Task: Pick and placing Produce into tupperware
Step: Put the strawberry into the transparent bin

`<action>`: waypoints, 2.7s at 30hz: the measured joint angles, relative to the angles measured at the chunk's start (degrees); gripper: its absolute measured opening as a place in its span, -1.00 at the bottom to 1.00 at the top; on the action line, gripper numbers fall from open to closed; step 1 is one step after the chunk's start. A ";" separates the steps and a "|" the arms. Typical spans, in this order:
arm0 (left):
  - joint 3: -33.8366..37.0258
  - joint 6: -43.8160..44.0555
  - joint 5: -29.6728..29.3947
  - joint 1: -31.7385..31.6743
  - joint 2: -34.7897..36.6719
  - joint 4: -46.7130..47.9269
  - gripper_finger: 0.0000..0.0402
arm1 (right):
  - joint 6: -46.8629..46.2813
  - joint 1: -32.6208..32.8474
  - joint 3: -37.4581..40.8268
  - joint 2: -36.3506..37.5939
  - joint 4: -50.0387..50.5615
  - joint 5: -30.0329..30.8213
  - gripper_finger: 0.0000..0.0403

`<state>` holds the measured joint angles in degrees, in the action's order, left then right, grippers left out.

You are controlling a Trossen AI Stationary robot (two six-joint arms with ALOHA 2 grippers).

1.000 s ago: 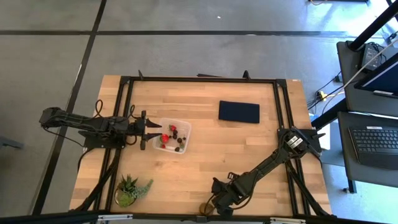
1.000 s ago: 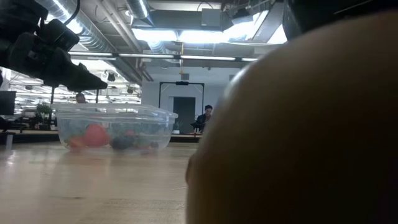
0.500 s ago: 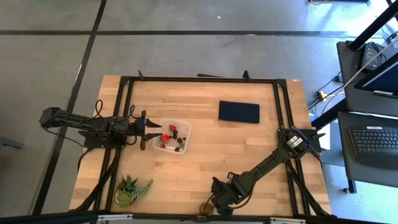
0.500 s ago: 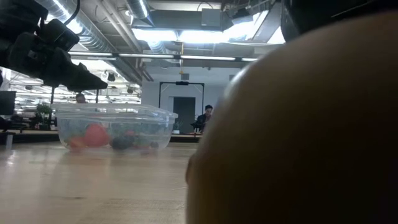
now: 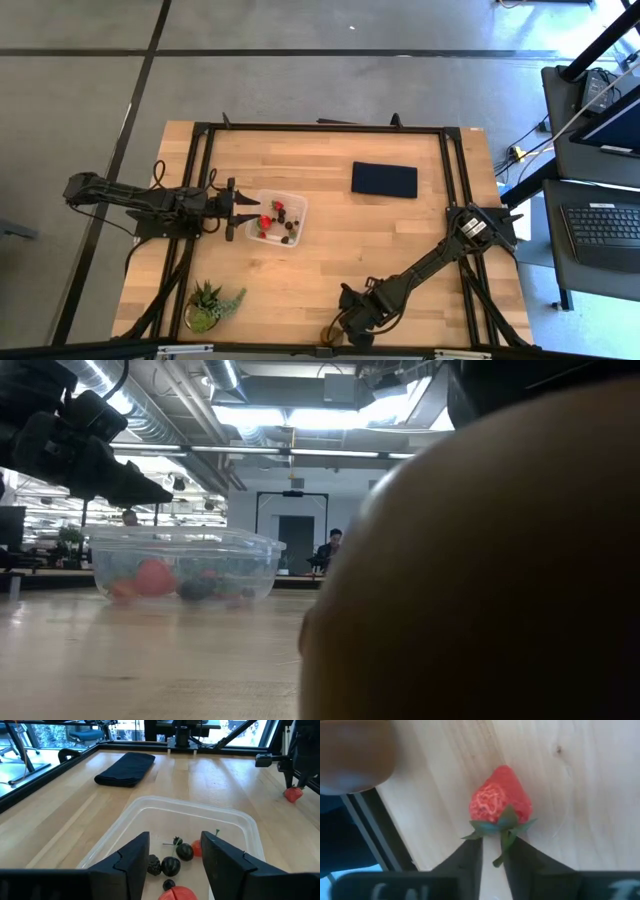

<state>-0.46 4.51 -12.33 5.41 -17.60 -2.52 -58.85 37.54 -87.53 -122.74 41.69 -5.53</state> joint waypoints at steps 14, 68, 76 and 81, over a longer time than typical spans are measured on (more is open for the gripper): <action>0.01 0.00 -0.01 0.00 0.01 0.00 -0.19 | -0.81 0.11 -0.02 0.04 -2.71 -1.02 0.20; 0.00 2.56 -0.01 -0.01 0.00 0.01 -0.18 | -0.44 -5.14 0.00 0.07 1.62 -5.16 0.23; 0.00 2.58 -0.01 0.00 0.01 0.01 -0.18 | 0.82 -5.14 0.04 0.04 1.86 -5.56 0.09; 0.00 2.58 -0.02 0.00 0.00 0.00 -0.15 | 0.89 -5.20 0.07 0.04 1.88 -5.76 0.01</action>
<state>-0.47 7.09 -12.35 5.41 -17.60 -2.52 -57.95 32.34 -87.46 -122.69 43.57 -11.29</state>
